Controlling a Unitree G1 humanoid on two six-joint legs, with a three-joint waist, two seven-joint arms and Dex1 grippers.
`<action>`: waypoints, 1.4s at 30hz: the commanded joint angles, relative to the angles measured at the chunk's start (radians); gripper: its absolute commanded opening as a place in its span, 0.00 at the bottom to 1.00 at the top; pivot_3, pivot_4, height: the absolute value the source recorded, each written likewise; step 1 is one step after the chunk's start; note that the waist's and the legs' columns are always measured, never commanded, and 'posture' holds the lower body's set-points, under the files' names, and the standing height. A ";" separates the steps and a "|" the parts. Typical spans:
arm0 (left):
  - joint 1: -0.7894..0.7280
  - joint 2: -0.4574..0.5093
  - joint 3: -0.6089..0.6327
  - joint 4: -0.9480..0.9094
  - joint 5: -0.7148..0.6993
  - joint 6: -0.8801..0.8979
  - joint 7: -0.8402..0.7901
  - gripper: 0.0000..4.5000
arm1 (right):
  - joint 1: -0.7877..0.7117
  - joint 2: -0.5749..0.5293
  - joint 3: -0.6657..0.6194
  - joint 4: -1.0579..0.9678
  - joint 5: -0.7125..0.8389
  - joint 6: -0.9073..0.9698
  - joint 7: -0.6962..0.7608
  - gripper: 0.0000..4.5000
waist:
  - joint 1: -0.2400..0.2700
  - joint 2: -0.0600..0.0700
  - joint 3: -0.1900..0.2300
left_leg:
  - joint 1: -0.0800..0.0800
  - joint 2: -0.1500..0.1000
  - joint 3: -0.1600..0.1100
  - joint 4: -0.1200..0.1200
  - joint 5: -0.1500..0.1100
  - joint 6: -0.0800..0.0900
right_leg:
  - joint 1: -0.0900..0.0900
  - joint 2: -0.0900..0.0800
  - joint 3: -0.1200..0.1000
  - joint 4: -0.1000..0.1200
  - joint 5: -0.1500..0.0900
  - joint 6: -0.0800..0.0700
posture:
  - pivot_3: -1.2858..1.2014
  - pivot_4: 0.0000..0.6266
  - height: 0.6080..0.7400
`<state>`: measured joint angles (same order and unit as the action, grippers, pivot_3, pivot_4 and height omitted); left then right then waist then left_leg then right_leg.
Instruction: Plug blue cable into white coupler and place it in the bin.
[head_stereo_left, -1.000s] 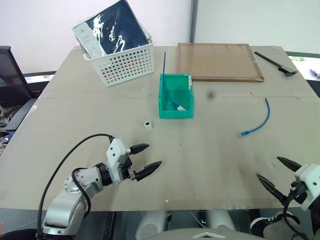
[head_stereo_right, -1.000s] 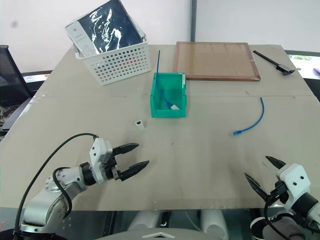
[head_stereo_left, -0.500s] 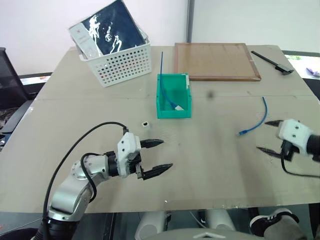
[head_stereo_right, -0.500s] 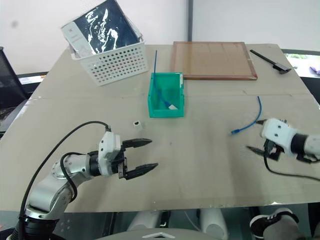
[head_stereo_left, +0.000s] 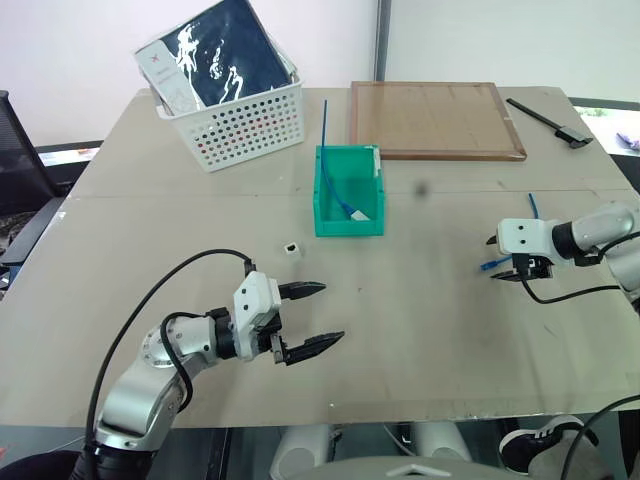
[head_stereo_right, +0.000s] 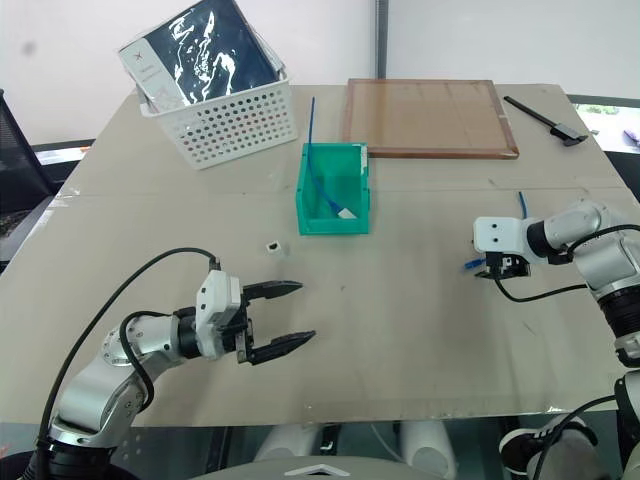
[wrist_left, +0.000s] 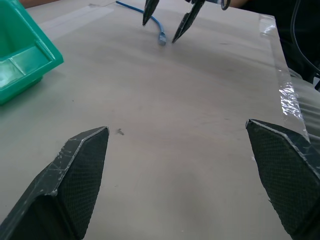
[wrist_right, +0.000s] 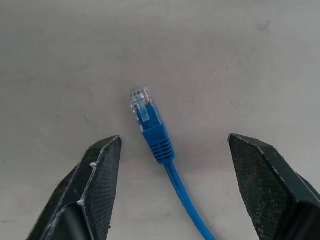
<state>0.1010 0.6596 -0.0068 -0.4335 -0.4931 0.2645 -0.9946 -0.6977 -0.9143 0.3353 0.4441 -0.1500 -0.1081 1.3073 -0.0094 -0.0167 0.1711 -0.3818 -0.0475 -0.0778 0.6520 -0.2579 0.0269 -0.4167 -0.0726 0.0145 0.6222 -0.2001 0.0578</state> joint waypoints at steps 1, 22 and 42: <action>0.010 -0.002 0.014 -0.062 -0.004 -0.015 0.017 1.00 | -0.046 0.031 0.020 0.083 -0.040 -0.048 0.005 0.33 | -0.004 -0.001 0.000 | 0.001 0.000 0.000 0.000 0.000 0.000 | 0.001 0.000 0.000 0.000 0.000 0.000 | 0.52 0.24 1.00; -0.022 0.017 0.013 0.090 0.116 -0.091 0.029 1.00 | -0.060 0.429 0.227 -0.377 -0.064 0.536 -0.041 0.09 | -0.001 -0.001 -0.001 | 0.001 0.001 -0.002 0.000 0.000 -0.001 | -0.002 0.002 -0.001 0.003 0.004 0.001 | 0.52 0.24 1.00; -0.399 -0.067 -0.227 0.350 0.291 -0.061 -0.022 1.00 | 0.775 0.315 -0.491 -1.108 0.353 0.460 -0.293 0.99 | 0.013 0.000 0.000 | -0.002 -0.001 -0.004 -0.001 -0.001 -0.001 | -0.002 0.001 -0.002 0.002 0.003 0.002 | 0.52 0.24 1.00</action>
<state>-0.2846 0.5989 -0.2245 -0.0791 -0.2124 0.2072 -1.0142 0.0443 -0.6119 -0.0981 -0.5881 0.1707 0.3827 1.0629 0.0033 -0.0166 0.1708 -0.3832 -0.0482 -0.0813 0.6515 -0.2586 0.0255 -0.4189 -0.0716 0.0128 0.6247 -0.1968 0.0601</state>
